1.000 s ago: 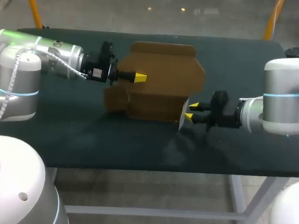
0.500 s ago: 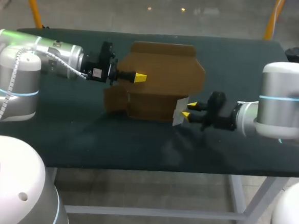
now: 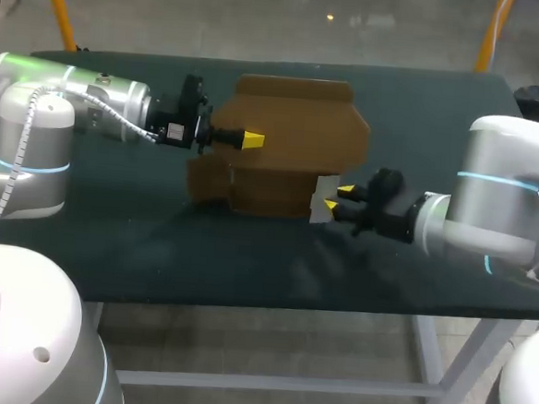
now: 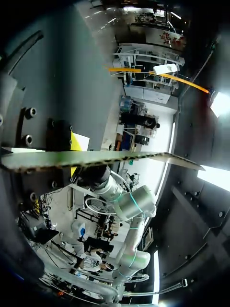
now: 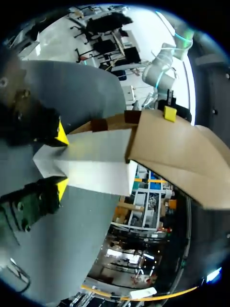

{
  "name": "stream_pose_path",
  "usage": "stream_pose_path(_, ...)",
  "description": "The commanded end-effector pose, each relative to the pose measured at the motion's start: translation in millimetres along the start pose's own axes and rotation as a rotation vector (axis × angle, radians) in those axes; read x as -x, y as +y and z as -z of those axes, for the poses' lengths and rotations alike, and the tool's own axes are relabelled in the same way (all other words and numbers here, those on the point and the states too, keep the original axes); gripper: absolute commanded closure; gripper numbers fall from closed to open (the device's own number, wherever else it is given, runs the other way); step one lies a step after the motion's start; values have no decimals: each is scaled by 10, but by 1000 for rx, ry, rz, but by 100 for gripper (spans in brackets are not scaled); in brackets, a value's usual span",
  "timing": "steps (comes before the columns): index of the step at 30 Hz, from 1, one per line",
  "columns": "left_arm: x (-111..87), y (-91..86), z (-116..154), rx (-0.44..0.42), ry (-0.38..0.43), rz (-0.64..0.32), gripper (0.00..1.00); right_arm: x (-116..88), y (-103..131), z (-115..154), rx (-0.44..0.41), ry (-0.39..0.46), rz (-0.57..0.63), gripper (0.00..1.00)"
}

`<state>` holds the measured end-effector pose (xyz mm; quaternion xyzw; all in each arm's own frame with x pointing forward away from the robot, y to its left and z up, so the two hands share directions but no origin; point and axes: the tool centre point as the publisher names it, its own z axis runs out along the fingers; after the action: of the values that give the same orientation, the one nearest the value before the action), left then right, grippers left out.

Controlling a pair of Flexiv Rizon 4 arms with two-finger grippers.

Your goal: Assemble the packaging by folding the flat box into shape, placing the metal phone stand inside, and closing the box properly

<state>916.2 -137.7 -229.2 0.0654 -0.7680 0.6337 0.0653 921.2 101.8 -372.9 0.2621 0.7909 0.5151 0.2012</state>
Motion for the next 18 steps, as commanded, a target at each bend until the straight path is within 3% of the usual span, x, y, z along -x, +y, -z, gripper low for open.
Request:
stream_pose_path(1, 4, 28, -8, 1, 3, 0, 100, -31, -10, -85, 20, -124, -19, 55)
stream_pose_path(18, 4, 28, -8, 1, 3, 0, 100, -35, 24, -221, 51, -274, -124, 56)
